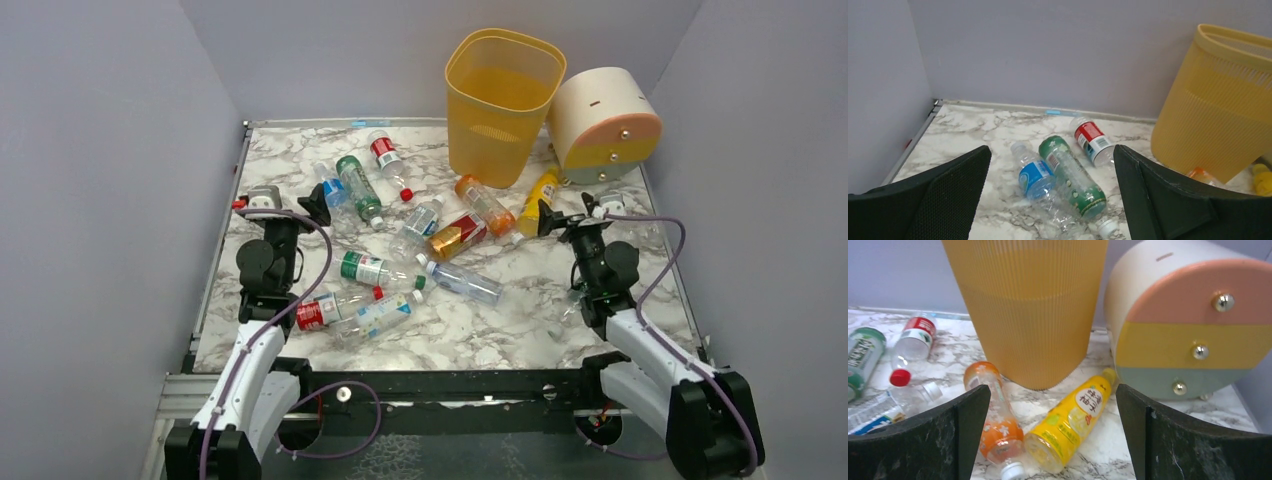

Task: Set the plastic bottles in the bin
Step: Pick up the plastic bottle at the center of the board.

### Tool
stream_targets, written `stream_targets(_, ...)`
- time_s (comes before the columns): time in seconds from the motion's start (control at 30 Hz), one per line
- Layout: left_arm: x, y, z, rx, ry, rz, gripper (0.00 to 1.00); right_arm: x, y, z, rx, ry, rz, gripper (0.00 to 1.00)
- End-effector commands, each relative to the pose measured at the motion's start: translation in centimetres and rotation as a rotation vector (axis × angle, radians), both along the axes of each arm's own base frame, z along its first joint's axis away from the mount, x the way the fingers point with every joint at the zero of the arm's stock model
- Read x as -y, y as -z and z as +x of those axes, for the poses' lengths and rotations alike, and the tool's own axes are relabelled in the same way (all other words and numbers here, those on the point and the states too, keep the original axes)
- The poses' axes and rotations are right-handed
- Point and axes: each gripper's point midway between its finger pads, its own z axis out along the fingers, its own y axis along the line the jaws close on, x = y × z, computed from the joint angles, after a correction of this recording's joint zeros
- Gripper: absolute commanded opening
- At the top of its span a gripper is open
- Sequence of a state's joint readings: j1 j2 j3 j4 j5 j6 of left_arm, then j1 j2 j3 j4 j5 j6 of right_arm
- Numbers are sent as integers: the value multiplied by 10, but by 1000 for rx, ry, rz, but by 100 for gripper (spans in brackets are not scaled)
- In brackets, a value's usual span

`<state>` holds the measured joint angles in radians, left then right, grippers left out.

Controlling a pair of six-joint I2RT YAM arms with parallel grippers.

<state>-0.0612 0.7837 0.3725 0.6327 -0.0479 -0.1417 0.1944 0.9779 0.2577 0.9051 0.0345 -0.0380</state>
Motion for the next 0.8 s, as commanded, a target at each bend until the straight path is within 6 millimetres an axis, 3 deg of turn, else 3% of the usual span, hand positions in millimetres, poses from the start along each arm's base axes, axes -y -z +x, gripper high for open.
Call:
stream_targets(0.0,18,-25,-5,-25,93,-85,99,-15,-19,-4,-72,-93,-20,99)
stream_targets(0.27,23,-64,1,-137,103,-177,99,-28,-101,-17,-35,-173,62,99)
stream_targets(0.47,42,-96,-8,-133,211,-239,99,-35,-151,-31,-53,-222,129,99)
stream_targets(0.67,66,-120,-31,-134,358,-237,99,-45,-180,-44,-126,-285,137,99)
stream_targets(0.77,70,-122,-49,-135,391,-253,99,-42,-183,-50,-140,-269,177,99)
